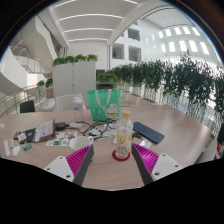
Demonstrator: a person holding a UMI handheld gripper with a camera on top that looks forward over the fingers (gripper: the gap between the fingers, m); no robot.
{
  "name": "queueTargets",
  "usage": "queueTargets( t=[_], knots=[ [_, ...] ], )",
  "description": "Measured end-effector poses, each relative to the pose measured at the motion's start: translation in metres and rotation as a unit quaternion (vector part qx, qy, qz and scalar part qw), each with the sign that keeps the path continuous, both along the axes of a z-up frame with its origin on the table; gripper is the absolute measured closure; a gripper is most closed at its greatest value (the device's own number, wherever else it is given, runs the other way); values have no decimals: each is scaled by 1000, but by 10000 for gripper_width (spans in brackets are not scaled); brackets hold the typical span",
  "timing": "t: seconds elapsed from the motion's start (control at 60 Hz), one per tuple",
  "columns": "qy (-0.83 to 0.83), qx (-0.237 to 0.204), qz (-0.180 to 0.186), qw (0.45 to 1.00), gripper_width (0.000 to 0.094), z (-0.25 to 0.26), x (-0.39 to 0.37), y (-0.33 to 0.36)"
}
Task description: Pour water
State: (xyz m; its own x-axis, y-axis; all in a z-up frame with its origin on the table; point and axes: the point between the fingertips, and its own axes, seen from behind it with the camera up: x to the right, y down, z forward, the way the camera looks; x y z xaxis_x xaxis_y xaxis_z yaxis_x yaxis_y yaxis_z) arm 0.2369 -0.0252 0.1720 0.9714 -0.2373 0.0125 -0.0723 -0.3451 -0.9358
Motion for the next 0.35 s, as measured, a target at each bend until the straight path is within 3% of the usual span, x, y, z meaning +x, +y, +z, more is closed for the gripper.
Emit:
queueTargets(
  t=[0.35],
  knots=[
    [26, 29, -46, 998, 97, 109, -93, -132]
  ],
)
